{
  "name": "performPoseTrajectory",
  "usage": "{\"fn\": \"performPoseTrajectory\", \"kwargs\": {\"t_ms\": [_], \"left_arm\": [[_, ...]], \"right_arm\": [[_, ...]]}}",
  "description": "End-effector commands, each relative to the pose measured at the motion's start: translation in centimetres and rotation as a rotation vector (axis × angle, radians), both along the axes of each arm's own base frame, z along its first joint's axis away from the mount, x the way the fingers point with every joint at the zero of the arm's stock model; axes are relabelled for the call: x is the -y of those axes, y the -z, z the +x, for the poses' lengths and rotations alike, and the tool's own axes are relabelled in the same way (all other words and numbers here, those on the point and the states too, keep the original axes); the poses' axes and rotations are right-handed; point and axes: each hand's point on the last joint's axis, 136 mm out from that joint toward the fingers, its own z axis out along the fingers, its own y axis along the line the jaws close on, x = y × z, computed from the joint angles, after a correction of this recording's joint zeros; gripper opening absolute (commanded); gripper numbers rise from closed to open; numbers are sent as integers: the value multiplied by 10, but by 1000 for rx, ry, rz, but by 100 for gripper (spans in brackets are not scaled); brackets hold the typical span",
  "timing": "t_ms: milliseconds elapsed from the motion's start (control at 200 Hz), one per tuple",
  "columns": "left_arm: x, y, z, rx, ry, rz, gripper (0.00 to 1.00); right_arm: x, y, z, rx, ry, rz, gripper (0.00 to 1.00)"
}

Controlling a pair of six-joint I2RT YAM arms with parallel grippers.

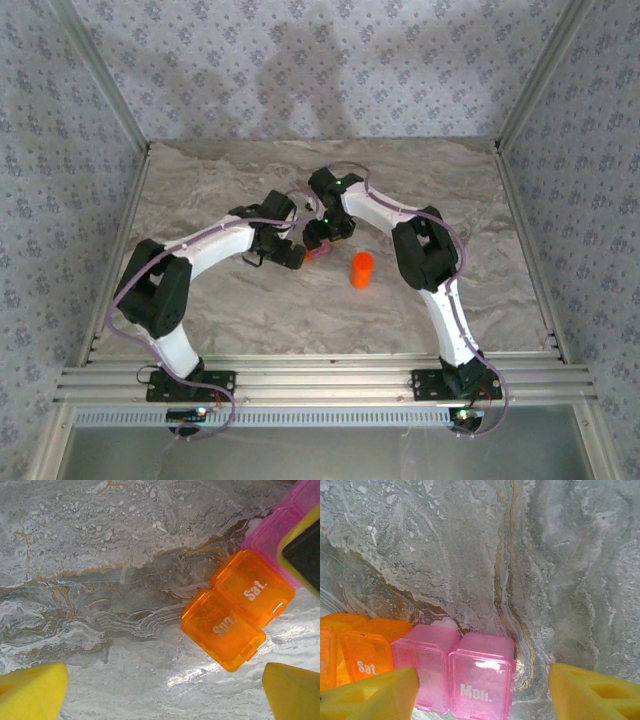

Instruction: Sort the pills into containers

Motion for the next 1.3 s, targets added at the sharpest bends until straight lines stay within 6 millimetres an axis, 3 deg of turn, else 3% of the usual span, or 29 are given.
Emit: {"fn": "performPoseTrajectory", "kwargs": {"t_ms": [0,365,630,865,1294], "left_arm": [[-2,3,-1,-2,19,30,99],[8,10,-11,-7,72,-6,99],[0,23,-9,-18,40,43,99],[-7,23,-1,-9,-3,50,99],[-23,4,25,30,-109,-17,99]], "right_arm": [[6,19,-14,-54,3,-42,71],[6,21,-18,-57,-6,-52,71],[6,22,-21,-64,-18,-59,70],[9,26,-25,-72,-30,-71,70],[11,30,-29,-80,-42,-75,69]]}}
